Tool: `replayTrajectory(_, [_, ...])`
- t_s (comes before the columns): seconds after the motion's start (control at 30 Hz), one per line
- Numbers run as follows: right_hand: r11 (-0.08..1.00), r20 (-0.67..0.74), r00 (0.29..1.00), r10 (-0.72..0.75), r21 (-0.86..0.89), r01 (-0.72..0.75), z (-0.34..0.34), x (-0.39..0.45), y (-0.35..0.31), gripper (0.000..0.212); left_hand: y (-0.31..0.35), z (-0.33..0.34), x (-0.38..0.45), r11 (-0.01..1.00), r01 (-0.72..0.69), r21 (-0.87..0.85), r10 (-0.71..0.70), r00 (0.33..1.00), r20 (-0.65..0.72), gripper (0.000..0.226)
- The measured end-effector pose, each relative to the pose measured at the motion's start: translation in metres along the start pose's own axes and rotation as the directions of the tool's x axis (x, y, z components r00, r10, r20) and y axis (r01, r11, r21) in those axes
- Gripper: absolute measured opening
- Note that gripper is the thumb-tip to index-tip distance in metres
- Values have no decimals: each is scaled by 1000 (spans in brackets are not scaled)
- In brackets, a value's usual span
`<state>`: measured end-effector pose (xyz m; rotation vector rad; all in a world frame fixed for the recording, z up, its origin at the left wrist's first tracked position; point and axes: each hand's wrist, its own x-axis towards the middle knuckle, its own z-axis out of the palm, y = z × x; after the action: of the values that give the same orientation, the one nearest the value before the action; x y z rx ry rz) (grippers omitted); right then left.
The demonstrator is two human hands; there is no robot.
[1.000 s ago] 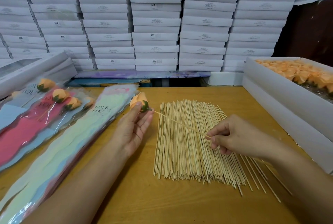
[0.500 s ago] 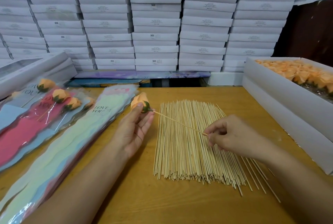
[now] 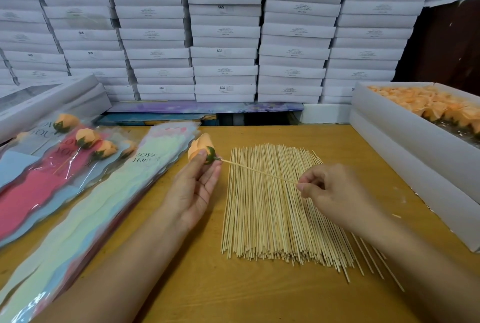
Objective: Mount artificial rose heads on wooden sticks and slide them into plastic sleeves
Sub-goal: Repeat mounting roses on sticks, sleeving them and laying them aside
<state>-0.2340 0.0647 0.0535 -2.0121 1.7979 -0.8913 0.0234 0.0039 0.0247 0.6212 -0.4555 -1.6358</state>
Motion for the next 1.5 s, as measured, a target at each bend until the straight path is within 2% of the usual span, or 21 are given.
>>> replayTrajectory(0.23, [997, 54, 998, -23, -70, 27, -1, -3, -3, 32, -1, 0, -1, 1000, -1, 24, 1, 1000, -8, 38])
replayTrajectory(0.47, [984, 93, 995, -46, -165, 61, 1, -3, 0, 26, -2, 0, -2, 999, 1, 34, 0, 1000, -19, 38])
replayTrajectory(0.6, [987, 66, 994, -87, -130, 95, 2, -3, 0, 28, 0, -1, -1, 1000, -8, 22, 9, 1000, -28, 38])
replayTrajectory(0.7, [992, 50, 996, -70, -102, 75, 5, -2, 0, 11, 1, 0, 0, 999, -24, 34, 25, 999, -40, 39])
replayTrajectory(0.87, [996, -35, 997, -72, -62, 70, 7, -2, 1, 22, 0, 0, -2, 1000, -5, 26, 6, 998, -57, 41])
replayTrajectory(1.0, [991, -60, 993, -99, -98, 93, 6, -5, 0, 20, -2, 3, -5, 1000, 2, 24, -1, 999, -50, 41])
replayTrajectory(1.17, [987, -23, 995, -98, -133, 94, 8, -4, 3, 13, -2, 5, -6, 1000, 3, 18, -2, 999, -47, 42])
replayTrajectory(1.5, [958, 29, 993, -113, -261, 117, 8, -6, 1, 15, -2, 7, -7, 999, -6, 44, 8, 999, -53, 40])
